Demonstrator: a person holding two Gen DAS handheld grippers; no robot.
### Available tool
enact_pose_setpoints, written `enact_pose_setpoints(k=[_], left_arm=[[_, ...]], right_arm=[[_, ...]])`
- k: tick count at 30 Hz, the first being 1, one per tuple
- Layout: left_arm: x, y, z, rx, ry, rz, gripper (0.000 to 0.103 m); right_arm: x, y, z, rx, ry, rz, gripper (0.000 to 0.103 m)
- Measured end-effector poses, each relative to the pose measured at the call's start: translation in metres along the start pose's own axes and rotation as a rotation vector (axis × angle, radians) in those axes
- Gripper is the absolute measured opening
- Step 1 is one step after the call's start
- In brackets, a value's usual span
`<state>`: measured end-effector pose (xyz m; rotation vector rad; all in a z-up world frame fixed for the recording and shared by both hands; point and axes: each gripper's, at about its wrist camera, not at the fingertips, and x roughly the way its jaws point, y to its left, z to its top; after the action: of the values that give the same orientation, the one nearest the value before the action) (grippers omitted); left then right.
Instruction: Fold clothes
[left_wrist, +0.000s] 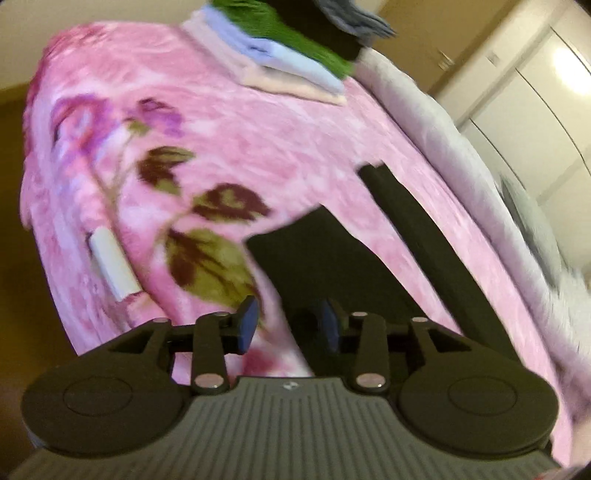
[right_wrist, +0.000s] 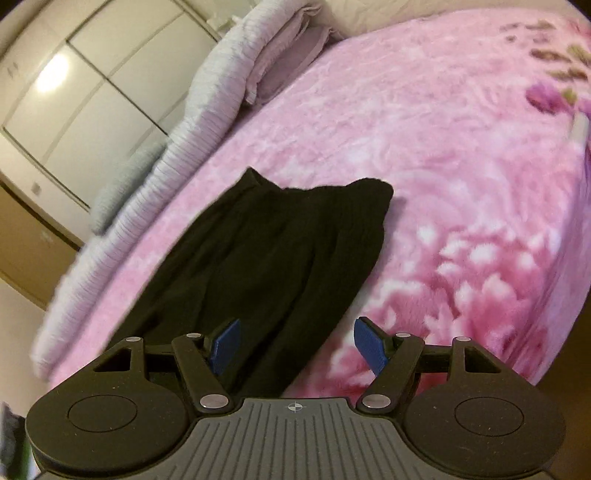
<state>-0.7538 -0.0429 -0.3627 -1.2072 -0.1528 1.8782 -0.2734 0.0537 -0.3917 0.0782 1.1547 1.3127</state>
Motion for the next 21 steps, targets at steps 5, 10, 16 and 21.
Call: enact_pose_setpoints(k=[5, 10, 16, 21], left_arm=[[0.015, 0.004, 0.0, -0.091, -0.036, -0.057, 0.043], [0.021, -0.002, 0.005, -0.048, -0.062, -0.087, 0.006], [0.025, -0.01, 0.015, 0.048, -0.075, -0.117, 0.005], [0.012, -0.013, 0.028, 0.119, -0.114, -0.145, 0.005]], right_arm=[[0.009, -0.021, 0.016, 0.117, 0.002, 0.073, 0.084], [0.031, -0.035, 0.036, 0.169, -0.012, 0.16, 0.083], [0.056, -0.024, 0.057, 0.059, -0.015, 0.116, 0.056], [0.043, -0.028, 0.049, 0.078, -0.054, 0.091, 0.005]])
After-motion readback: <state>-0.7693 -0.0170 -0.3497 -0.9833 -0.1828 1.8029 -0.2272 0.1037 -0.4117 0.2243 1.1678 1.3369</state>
